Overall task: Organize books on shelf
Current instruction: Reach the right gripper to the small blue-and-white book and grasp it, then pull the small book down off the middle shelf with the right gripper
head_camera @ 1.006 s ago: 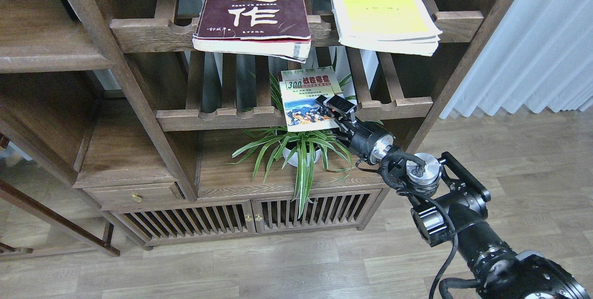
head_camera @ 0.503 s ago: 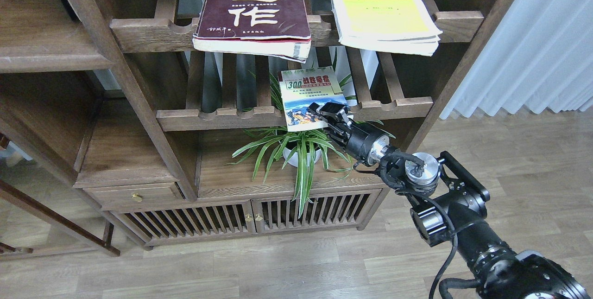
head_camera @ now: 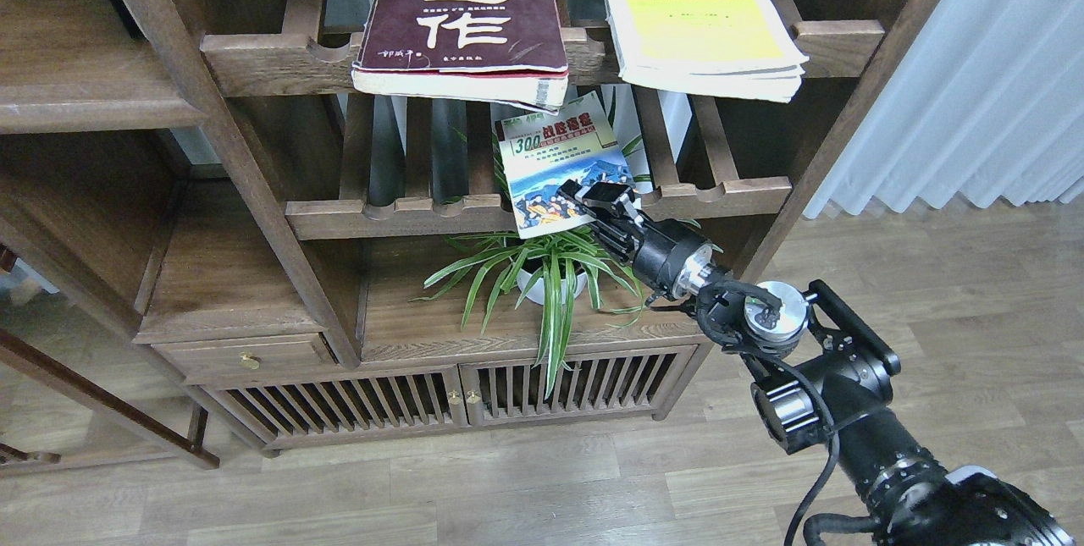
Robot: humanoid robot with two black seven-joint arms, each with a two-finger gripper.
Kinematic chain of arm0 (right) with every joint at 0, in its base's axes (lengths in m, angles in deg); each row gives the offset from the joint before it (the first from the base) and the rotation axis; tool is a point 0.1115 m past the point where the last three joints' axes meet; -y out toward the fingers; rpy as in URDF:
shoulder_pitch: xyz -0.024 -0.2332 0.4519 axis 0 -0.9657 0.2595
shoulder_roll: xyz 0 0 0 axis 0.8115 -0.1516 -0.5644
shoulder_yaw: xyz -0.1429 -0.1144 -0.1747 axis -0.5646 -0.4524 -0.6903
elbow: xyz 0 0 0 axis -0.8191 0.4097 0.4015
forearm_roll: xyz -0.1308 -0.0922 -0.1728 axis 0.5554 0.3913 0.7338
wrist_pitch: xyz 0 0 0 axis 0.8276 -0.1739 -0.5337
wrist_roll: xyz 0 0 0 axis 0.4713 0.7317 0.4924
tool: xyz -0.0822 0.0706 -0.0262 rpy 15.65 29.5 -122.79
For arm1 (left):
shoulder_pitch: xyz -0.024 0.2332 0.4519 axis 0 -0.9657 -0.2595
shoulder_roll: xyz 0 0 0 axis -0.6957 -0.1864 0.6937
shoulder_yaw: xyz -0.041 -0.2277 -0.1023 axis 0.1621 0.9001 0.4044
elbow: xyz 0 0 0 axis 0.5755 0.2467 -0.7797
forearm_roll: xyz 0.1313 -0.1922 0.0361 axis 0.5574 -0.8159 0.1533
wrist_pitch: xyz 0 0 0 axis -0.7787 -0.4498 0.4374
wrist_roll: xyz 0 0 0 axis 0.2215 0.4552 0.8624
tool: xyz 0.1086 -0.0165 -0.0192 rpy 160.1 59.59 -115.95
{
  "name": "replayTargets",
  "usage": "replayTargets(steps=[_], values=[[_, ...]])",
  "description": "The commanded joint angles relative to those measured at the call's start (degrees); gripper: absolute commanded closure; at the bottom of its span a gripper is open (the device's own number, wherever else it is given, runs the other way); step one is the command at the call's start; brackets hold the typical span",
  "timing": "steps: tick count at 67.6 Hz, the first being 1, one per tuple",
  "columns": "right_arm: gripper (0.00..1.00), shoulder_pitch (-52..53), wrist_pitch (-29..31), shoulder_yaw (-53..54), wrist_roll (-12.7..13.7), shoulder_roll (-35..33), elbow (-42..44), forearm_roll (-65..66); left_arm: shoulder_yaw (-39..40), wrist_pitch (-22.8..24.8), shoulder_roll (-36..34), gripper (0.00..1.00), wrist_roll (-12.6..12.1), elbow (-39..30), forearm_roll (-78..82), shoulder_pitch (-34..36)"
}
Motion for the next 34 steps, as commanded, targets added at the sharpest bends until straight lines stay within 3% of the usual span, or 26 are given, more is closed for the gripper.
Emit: replayTargets(steps=[1,14,34], values=[[0.96,-4.9,3.93,0.37,0.04,-2.25,-4.4,-2.47,-0.06,-0.01,0.0,0.0,-0.37,-0.27,0.07,0.22],[0.96,-14.91,11.72,0.46,0.04,-6.65,-9.41,-5.28,-0.68,-0.01,0.0,0.0,-0.54,-0.27,0.42,0.92],[0.96,-26.35,11.72,-0.33,0.04,-6.74,-10.82,-6.6,-0.06,-0.01,-0.35,0.0,-0.37,-0.53,0.07,1.45]])
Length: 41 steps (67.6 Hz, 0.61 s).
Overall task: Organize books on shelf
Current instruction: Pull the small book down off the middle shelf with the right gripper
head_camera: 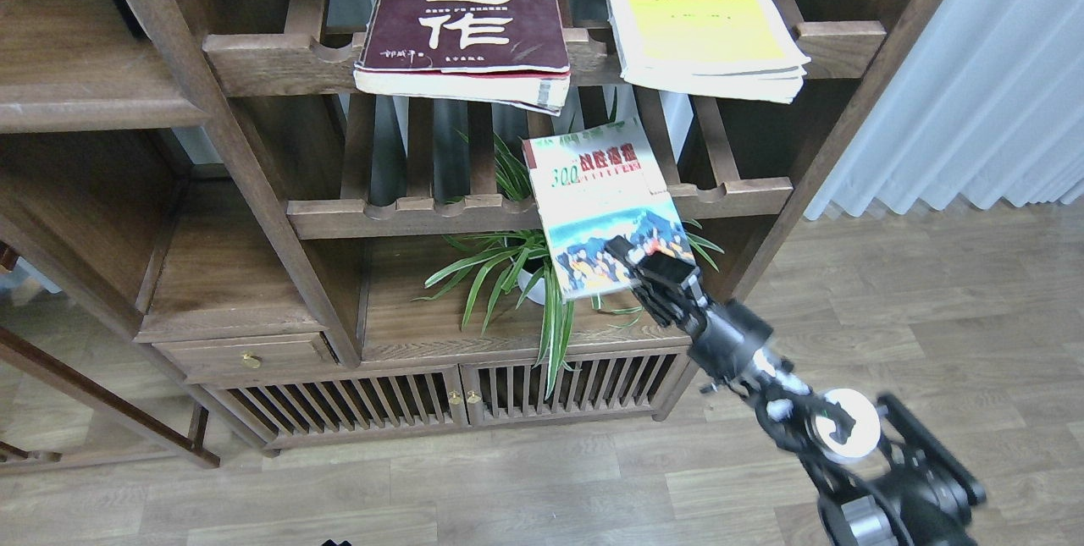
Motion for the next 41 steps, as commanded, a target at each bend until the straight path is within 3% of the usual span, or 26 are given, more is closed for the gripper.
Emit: replayTargets(steps=[1,10,18,29,41], values=[[0.96,-4.13,0.02,-0.79,0.0,0.54,-0.2,-0.5,0.15,-0.01,-0.39,0.0,0.13,-0.25,-0.18,0.1],[0.97,-7.12,0.02,-1.32,0.0,2.47,-0.21,-0.5,0.59,-0.01,-1.26,0.0,0.92,-4.73,-0.35,0.02],[0.97,-8.17,0.02,-3.34,0.0,5.72,-0.12,-0.5,4.89,-0.01,-6.36,0.0,1.01,-16.86,-0.53,-0.78],[0.97,-7.38,0.02,-5.89,0.0,8.45,0.41,-0.5,8.59,-0.01,-6.72,0.0,1.01,-18.45,-3.69,1.24],[0.97,-3.96,0.02,-7.03,0.0,8.45,2.43,-0.23,7.62,-0.01,-6.45,0.01,1.01,-18.36,-6.86,6.25]])
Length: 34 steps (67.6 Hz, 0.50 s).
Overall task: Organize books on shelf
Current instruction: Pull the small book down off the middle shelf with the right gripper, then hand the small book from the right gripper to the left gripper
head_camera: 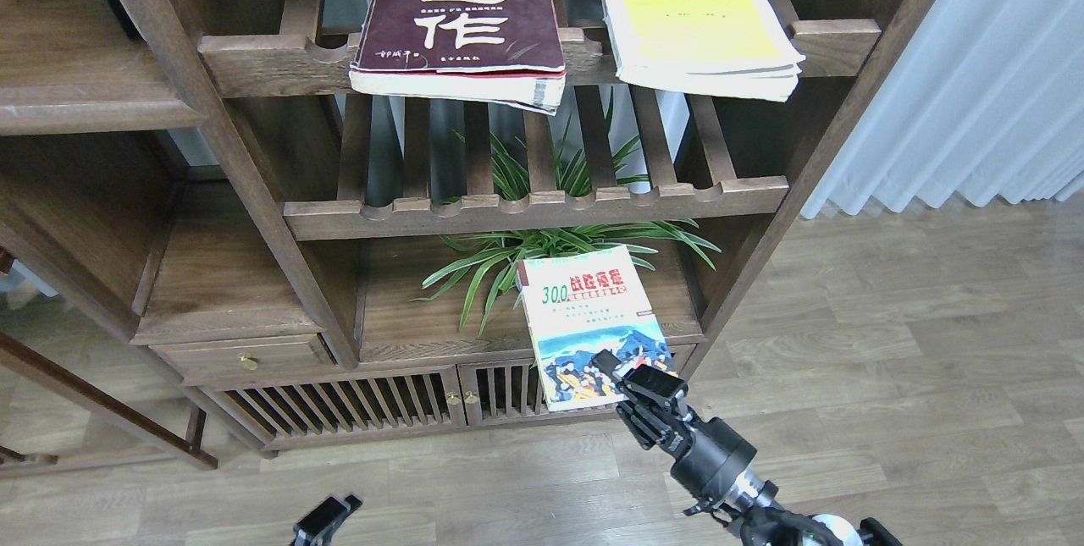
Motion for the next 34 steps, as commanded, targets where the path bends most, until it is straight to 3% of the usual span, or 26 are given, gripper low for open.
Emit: replayTargets(steps=[1,21,34], values=[[0.97,2.46,0.0,-0.87,-0.01,0.07,1.68,0.28,-0.66,0.02,0.39,0.01,-0.01,-0.14,-1.51,2.81],[0.96,7.3,0.0,-1.13,-0.01,0.07,9.59,0.54,-3.12,0.02,5.57,0.02,-0.01,-3.39,-1.51,4.83],[0.96,9.76,0.0,-0.96,-0.01,0.07,14.34,0.8,-3.91,0.02,6.28,0.02,0.16,-13.84,-1.86,4.57]])
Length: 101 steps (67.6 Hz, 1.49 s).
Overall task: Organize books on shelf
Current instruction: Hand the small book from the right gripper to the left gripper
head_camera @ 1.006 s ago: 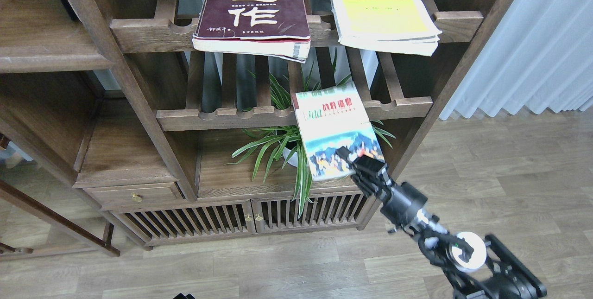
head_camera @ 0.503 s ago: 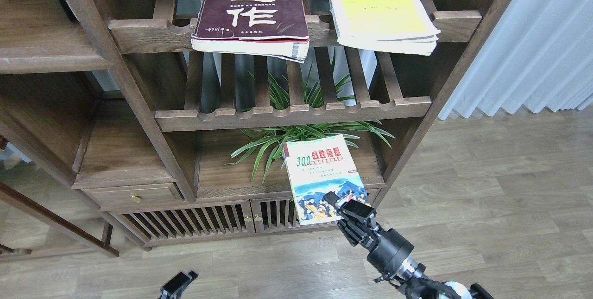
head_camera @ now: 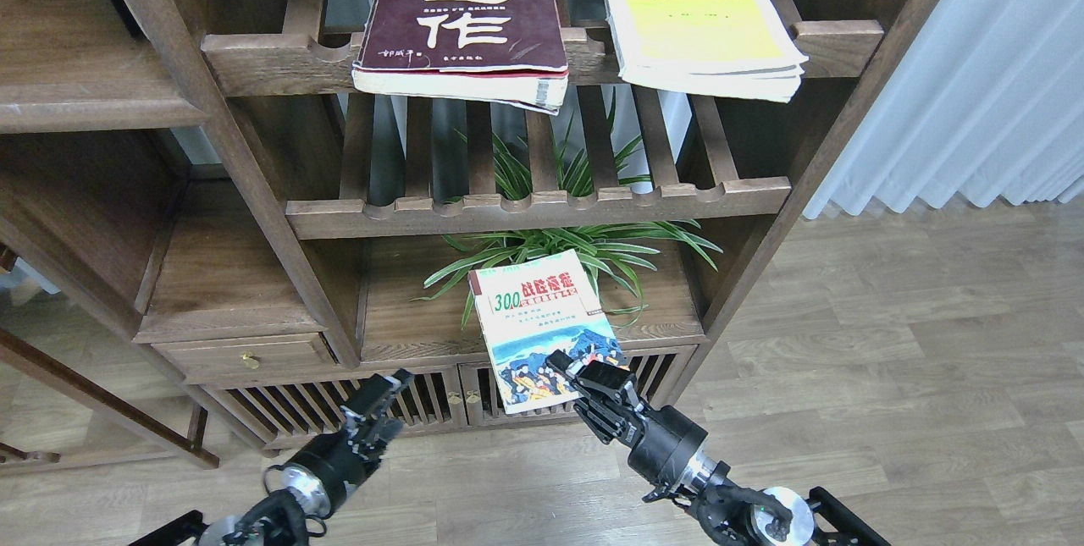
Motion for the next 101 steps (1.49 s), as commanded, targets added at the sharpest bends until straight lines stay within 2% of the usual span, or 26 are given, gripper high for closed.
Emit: replayTargets(steps=[1,17,46,71,101], values=[[0.96,0.79,-0.01,0.02,0.0,-0.01,1.63,0.15,-0.11,0.01,-0.11,0.02,0.22,-5.31,-0.28,-0.31],[0.96,0.8,-0.01,-0.15,0.0,-0.01,3.04,0.23,-0.11,0.01,-0.81,0.02,0.22,-11.29,-0.28,-1.1],[0.97,0.27,-0.01,-1.38,0.0,-0.01,0.67,0.85,-0.38,0.01,2.18,0.0,0.22,-9.97,-0.19,-0.23],[0.97,0.0,-0.01,-2.79,0.0,-0.01,-2.06,0.85,-0.29,0.01,2.18,0.0,0.14,-7.07,-0.19,2.24],[0.97,-1.05,-0.01,-4.28,0.0,-0.01,-3.47,0.94,-0.2,0.01,2.18,0.0,-0.13,-6.98,0.16,3.29]])
